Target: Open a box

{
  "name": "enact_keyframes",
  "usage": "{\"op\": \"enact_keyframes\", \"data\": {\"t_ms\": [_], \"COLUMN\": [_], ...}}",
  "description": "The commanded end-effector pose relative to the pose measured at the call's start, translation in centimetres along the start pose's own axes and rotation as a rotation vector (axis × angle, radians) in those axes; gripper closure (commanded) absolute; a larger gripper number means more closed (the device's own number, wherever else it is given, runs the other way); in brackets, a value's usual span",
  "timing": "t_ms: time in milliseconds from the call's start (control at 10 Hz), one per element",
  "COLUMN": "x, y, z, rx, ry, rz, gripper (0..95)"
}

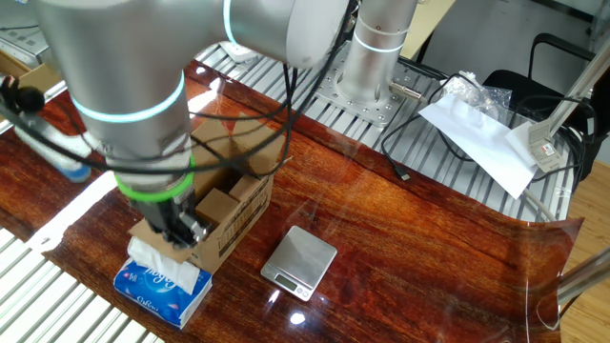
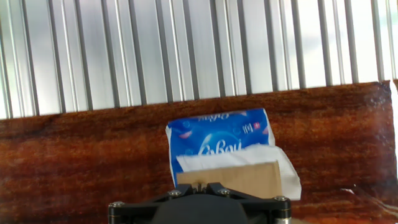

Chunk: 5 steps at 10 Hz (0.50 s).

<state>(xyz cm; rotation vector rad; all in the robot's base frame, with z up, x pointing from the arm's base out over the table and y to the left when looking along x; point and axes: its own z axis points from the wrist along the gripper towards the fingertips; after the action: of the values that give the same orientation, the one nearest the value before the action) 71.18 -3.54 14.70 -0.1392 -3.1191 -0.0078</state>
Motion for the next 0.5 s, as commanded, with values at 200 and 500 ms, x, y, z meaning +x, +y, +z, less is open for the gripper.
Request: {"op": "enact_keyframes", "data": {"t_ms": [200,500], "x": [-0.4,-0.9], "y": [0.2,0.1], "z": [0.7,1.5], "rx": [0.002,0.002], "ry": [-0.005,-0.005], "rz": [-0.001,-0.006], "gripper": [95.0,95.0]}}
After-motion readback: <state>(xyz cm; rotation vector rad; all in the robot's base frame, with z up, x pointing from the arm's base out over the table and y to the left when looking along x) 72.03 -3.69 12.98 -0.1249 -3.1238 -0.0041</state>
